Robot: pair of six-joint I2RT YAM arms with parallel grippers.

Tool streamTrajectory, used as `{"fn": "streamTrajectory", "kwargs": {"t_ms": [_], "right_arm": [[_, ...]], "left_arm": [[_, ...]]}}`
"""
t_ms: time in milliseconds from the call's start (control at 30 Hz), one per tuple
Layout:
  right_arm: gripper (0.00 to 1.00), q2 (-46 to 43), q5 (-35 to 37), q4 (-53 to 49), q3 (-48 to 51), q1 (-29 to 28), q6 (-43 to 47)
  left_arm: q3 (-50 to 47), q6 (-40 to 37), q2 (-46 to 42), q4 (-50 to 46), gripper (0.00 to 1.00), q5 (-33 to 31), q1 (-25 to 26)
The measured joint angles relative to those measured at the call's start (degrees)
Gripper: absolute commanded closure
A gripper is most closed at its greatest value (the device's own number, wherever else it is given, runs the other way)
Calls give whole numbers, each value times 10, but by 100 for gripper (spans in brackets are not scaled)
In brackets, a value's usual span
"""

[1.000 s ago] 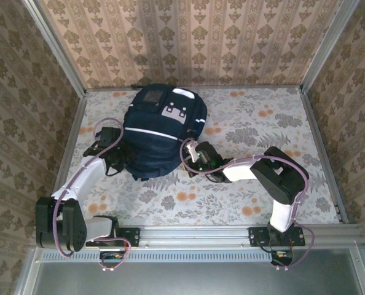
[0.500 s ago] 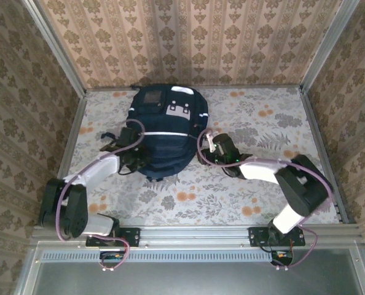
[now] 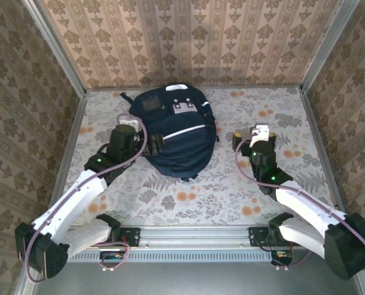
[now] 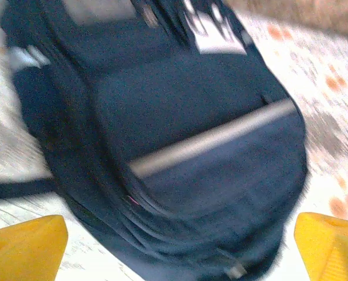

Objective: Pack books, pencil case, and school supplies into a backpack

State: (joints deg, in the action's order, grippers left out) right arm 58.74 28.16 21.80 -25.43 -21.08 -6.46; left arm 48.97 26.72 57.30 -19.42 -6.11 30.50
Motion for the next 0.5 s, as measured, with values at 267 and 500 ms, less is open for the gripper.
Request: {"fn": "streamTrajectory", "kwargs": {"t_ms": [267, 500], "right_arm": [[0, 202, -82, 236, 100, 197, 17], [0, 294, -228, 315, 77, 223, 25]], "left_arm": [[-181, -206, 78, 251, 0, -68, -172], [-264, -250, 214, 470, 0, -24, -290]]}}
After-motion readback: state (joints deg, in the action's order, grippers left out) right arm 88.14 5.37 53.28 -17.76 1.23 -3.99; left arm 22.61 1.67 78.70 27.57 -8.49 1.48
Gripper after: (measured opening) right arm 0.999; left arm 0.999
